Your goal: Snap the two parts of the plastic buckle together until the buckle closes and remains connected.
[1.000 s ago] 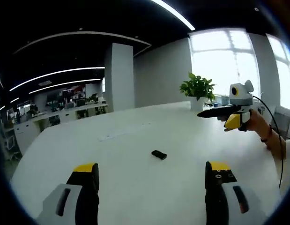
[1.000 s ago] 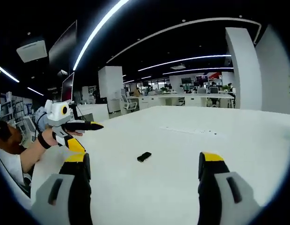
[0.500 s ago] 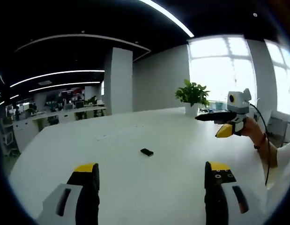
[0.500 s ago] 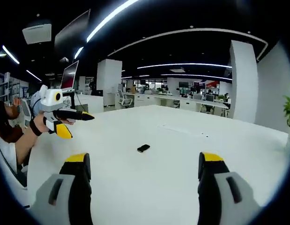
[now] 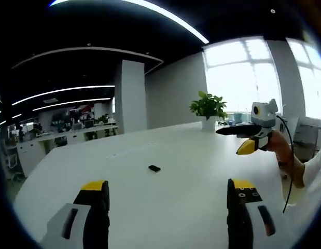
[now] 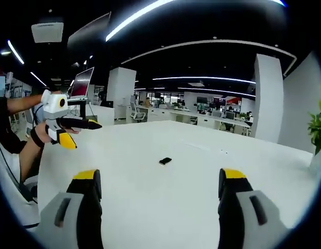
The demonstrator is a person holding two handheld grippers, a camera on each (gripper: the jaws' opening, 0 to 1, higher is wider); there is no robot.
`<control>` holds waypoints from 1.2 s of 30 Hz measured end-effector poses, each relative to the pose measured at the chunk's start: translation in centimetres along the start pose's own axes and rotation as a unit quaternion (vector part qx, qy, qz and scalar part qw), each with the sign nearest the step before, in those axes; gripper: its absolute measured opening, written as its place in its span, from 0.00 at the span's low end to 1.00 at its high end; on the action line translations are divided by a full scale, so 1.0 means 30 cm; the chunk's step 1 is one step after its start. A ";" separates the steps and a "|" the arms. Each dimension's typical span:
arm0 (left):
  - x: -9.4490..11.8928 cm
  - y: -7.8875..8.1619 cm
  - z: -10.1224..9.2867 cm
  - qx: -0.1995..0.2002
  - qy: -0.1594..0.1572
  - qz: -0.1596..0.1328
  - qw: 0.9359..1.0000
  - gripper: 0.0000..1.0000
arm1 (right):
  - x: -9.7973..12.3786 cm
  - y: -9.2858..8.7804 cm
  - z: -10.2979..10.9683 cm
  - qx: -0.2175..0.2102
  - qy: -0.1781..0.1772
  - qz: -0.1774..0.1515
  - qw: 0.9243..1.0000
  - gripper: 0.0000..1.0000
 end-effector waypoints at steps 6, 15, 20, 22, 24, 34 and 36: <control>0.022 -0.018 -0.019 -0.001 0.001 -0.003 1.000 0.95 | 0.036 -0.020 0.008 -0.003 -0.006 -0.002 1.000 0.94; 0.025 -0.020 -0.031 0.005 -0.004 -0.005 1.000 0.94 | 0.054 -0.025 0.012 -0.001 -0.013 -0.006 1.000 0.94; 0.030 -0.019 -0.039 0.004 -0.010 -0.011 1.000 0.94 | 0.053 -0.031 0.014 0.003 -0.015 -0.001 1.000 0.94; 0.031 -0.021 -0.036 0.003 -0.006 -0.007 1.000 0.94 | 0.053 -0.030 0.016 0.002 -0.014 -0.003 1.000 0.94; 0.033 -0.022 -0.034 0.000 -0.005 -0.007 1.000 0.94 | 0.054 -0.028 0.021 0.003 -0.014 -0.004 1.000 0.94; 0.036 -0.029 -0.035 -0.002 -0.003 0.000 1.000 0.93 | 0.054 -0.027 0.019 0.012 -0.018 0.000 1.000 0.93; 0.035 -0.030 -0.034 -0.006 -0.001 -0.001 1.000 0.93 | 0.053 -0.024 0.020 0.014 -0.019 -0.003 1.000 0.93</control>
Point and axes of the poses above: the point that each gripper's makers call its tool centre point, and the gripper's own axes: x roughly backward along the fingers, z roughly to its left, y roughly out of its top, the point moved 8 cm from there along x, roughly backward along the fingers, and after that the axes turned 14 degrees about -z, right-handed, at the moved point
